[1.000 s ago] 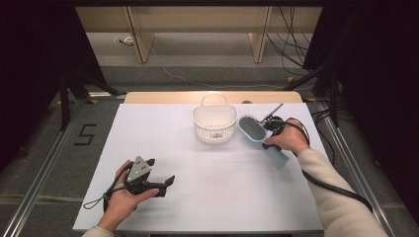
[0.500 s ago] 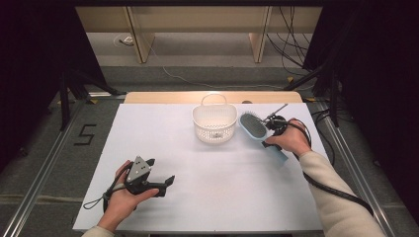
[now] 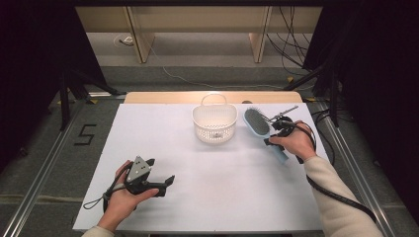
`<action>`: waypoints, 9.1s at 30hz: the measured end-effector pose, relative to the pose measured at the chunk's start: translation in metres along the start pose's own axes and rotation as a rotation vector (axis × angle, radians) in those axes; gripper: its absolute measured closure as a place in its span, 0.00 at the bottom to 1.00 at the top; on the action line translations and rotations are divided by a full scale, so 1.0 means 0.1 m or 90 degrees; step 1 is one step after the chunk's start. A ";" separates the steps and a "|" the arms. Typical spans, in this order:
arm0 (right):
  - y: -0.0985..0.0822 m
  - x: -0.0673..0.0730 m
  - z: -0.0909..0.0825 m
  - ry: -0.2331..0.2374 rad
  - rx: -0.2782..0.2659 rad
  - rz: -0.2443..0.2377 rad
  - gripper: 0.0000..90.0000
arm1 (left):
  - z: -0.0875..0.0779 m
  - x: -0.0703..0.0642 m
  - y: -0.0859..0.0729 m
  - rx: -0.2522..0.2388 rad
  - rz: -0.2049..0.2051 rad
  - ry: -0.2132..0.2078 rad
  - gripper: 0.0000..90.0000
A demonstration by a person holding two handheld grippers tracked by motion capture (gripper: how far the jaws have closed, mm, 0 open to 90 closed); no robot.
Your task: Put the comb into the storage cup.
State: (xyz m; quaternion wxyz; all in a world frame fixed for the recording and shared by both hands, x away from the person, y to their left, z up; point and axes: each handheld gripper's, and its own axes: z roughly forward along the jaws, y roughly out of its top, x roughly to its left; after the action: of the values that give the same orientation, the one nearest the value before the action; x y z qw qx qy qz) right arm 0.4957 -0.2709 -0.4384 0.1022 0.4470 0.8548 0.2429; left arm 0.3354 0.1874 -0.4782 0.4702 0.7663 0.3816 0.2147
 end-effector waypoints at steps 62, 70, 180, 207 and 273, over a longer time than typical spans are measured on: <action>-0.13 0.09 -0.08 -0.010 -0.285 0.020 0.78 | 0.00 0.00 0.01 -0.003 0.002 0.000 0.08; -0.12 0.10 -0.10 -0.007 -0.312 0.018 0.78 | 0.00 0.00 0.01 -0.002 0.002 0.000 0.08; 0.20 0.23 -0.32 -0.040 -0.474 0.046 0.78 | 0.00 0.00 0.01 -0.003 0.001 0.000 0.08; 0.33 0.27 -0.32 -0.041 -0.491 0.051 0.78 | 0.00 0.00 0.01 -0.003 0.002 -0.002 0.09; 0.56 0.44 -0.27 -0.024 -0.512 0.051 0.78 | 0.00 0.00 0.01 -0.004 0.001 -0.004 0.09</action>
State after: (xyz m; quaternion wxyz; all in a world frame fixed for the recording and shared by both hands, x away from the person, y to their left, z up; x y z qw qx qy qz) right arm 0.4998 -0.2167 -0.3847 0.2752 0.4087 0.6715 0.5535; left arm 0.3356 0.1870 -0.4772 0.4737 0.7657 0.3787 0.2141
